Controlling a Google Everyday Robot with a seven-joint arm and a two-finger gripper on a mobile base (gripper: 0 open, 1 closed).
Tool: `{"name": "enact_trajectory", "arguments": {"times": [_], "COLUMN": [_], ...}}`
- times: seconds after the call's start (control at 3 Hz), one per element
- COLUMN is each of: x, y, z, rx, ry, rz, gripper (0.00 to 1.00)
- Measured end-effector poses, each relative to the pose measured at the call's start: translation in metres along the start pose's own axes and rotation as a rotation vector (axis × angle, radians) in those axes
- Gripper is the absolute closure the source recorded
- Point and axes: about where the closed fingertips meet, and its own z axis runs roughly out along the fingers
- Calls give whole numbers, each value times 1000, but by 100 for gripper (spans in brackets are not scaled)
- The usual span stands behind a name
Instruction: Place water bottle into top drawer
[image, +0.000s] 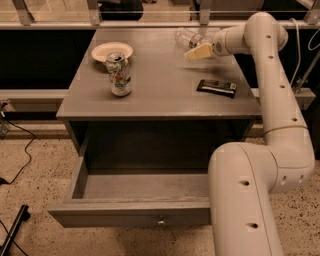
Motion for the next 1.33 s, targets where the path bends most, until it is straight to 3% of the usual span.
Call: {"name": "enact_trajectory", "arguments": {"times": [1.0, 1.33], "x": [13, 13], "y": [4, 4], "z": [4, 4], "rx": [-29, -30], "ry": [7, 7], "rz": [19, 19], "gripper": [14, 14]}}
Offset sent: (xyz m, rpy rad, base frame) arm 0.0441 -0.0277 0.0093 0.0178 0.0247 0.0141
